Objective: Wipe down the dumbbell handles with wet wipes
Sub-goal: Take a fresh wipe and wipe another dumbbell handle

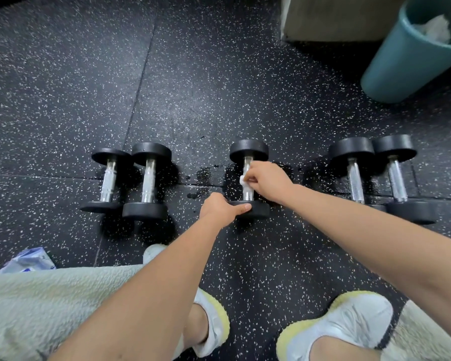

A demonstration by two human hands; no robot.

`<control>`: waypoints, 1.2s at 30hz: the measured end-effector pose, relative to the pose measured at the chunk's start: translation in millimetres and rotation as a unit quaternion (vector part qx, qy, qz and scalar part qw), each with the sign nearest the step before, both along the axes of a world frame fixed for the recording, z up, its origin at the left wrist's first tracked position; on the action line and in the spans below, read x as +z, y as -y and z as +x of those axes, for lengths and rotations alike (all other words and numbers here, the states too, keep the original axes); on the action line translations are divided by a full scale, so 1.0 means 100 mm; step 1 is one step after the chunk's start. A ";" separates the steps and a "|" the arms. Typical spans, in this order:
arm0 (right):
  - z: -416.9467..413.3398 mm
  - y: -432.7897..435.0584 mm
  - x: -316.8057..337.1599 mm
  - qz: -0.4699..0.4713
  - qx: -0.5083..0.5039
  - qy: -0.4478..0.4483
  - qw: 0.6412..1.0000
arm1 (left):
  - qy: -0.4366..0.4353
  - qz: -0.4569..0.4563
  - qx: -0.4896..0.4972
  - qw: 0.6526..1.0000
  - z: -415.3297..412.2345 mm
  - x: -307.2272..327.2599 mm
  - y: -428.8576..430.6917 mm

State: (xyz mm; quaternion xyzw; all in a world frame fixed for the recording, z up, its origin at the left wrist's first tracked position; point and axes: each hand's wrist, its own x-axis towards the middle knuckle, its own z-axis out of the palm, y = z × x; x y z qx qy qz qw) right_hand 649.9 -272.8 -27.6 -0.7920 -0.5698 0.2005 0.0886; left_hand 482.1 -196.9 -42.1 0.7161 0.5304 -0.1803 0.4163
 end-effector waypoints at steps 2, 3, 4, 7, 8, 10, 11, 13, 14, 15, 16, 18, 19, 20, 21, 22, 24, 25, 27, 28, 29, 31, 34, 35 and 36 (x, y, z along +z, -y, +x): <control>0.03 -0.10 -0.02 0.013 -0.057 0.003 0.998 | 0.002 0.000 -0.003 1.000 -0.01 -0.01 0.00; 0.02 -0.12 -0.03 0.014 -0.078 0.001 0.997 | 0.002 -0.001 -0.005 1.000 -0.01 -0.02 0.00; 0.00 -0.11 -0.03 0.011 -0.088 -0.002 0.996 | 0.002 -0.003 -0.005 1.000 -0.01 -0.03 0.00; -0.10 0.05 0.00 -0.018 -0.049 -0.029 0.998 | 0.007 -0.011 0.002 1.000 -0.02 -0.02 -0.01; -0.13 0.11 0.01 -0.032 -0.019 -0.033 0.999 | 0.007 -0.014 0.005 1.000 -0.02 -0.01 0.00; -0.15 0.16 0.04 -0.045 0.026 -0.025 0.998 | 0.008 -0.016 0.010 1.000 -0.02 0.00 0.01; -0.14 0.13 0.04 -0.044 0.033 -0.017 0.998 | 0.011 -0.017 0.014 1.000 -0.02 0.00 0.01; -0.06 0.01 0.06 -0.026 0.007 -0.007 1.000 | 0.013 -0.020 0.012 1.000 -0.02 -0.01 0.02; -0.02 -0.06 0.06 -0.019 -0.022 -0.006 1.000 | 0.011 -0.022 0.013 1.000 -0.03 -0.02 0.02; 0.01 -0.11 0.06 -0.012 -0.053 -0.009 0.998 | 0.016 -0.023 0.021 0.999 -0.03 -0.03 0.02; 0.02 -0.14 0.06 -0.006 -0.079 -0.012 0.997 | 0.019 -0.024 0.029 0.999 -0.03 -0.03 0.02; -0.02 -0.12 0.04 -0.011 -0.082 -0.019 0.996 | 0.021 -0.032 0.036 0.999 -0.03 0.00 0.01; -0.08 -0.07 0.05 -0.022 -0.059 -0.026 0.998 | 0.016 -0.034 0.039 0.999 -0.04 0.01 -0.01; -0.15 -0.03 0.05 -0.034 -0.028 -0.033 0.998 | 0.011 -0.036 0.045 0.998 -0.05 0.01 -0.03; -0.19 0.03 0.04 -0.043 0.001 -0.038 0.998 | 0.007 -0.038 0.047 0.998 -0.06 0.03 -0.05; -0.20 0.07 0.04 -0.047 0.022 -0.039 0.998 | 0.005 -0.038 0.048 0.998 -0.06 0.05 -0.06; -0.15 0.01 0.03 -0.033 0.020 -0.033 0.999 | 0.002 -0.041 0.052 0.998 -0.07 0.07 -0.09; -0.11 -0.04 0.02 -0.022 0.002 -0.029 0.999 | 0.000 -0.042 0.053 0.998 -0.07 0.07 -0.10; -0.05 -0.16 0.01 -0.007 -0.056 -0.025 0.998 | -0.010 -0.040 0.055 0.998 -0.07 0.08 -0.11; -0.04 -0.19 0.00 0.001 -0.083 -0.023 0.996 | -0.009 -0.038 0.054 0.998 -0.06 0.10 -0.12; -0.05 -0.20 -0.01 0.006 -0.097 -0.022 0.995 | -0.001 -0.044 0.054 0.998 -0.04 0.08 -0.14; -0.12 -0.16 -0.03 -0.008 -0.078 -0.026 0.997 | 0.005 -0.071 0.070 0.995 -0.03 0.11 -0.13; -0.21 -0.02 -0.01 -0.046 0.000 -0.042 0.998 | -0.018 -0.073 0.052 0.996 0.00 0.22 -0.08; -0.20 0.00 0.00 -0.050 0.023 -0.040 0.998 | -0.031 -0.056 0.031 0.997 0.01 0.22 -0.06; -0.18 -0.01 0.01 -0.049 0.036 -0.033 0.998 | -0.038 -0.040 0.017 0.998 0.02 0.23 -0.04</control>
